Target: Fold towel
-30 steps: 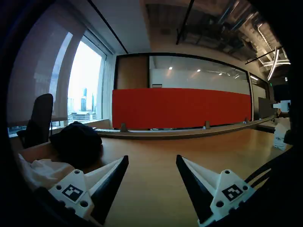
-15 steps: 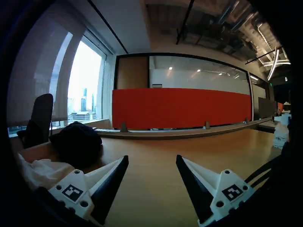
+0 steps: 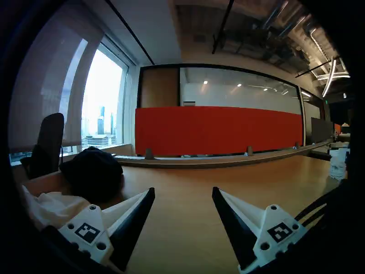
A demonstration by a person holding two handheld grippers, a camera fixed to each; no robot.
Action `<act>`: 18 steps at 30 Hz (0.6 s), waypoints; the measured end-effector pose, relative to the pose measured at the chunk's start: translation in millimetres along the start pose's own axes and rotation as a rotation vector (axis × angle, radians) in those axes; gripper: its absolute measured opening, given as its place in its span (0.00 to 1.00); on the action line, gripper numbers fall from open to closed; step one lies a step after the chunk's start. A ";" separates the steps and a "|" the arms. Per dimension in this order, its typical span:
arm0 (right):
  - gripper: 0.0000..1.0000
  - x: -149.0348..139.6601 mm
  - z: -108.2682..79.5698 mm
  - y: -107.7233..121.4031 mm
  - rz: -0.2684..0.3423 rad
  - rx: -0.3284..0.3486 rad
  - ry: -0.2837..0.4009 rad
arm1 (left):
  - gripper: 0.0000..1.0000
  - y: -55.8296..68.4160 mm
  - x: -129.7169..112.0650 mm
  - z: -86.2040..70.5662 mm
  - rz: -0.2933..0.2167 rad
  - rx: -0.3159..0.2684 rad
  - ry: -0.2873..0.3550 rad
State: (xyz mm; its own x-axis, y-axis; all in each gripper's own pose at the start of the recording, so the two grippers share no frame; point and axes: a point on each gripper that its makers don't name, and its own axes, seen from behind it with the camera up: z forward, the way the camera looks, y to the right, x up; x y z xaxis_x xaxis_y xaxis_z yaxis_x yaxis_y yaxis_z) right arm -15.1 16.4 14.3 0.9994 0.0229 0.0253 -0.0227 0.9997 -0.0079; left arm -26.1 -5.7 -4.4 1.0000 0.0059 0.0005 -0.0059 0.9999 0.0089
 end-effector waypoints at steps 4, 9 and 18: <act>0.99 -5.3 0.7 -0.2 -0.008 -0.006 -0.004 | 0.93 0.2 0.1 -0.2 0.000 0.000 0.000; 0.99 -11.6 2.0 -4.8 -0.016 0.003 -0.005 | 0.93 0.3 0.1 -0.6 0.000 0.000 0.000; 0.99 -13.4 2.1 -9.7 -0.015 0.010 -0.010 | 0.93 0.5 0.1 -0.3 0.000 0.000 0.000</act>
State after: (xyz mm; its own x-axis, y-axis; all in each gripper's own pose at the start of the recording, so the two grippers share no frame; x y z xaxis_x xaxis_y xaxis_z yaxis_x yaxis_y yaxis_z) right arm -28.3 6.4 16.1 0.9994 0.0075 0.0350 -0.0076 1.0000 0.0029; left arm -26.0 -5.2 -4.7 1.0000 0.0059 0.0005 -0.0059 0.9999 0.0090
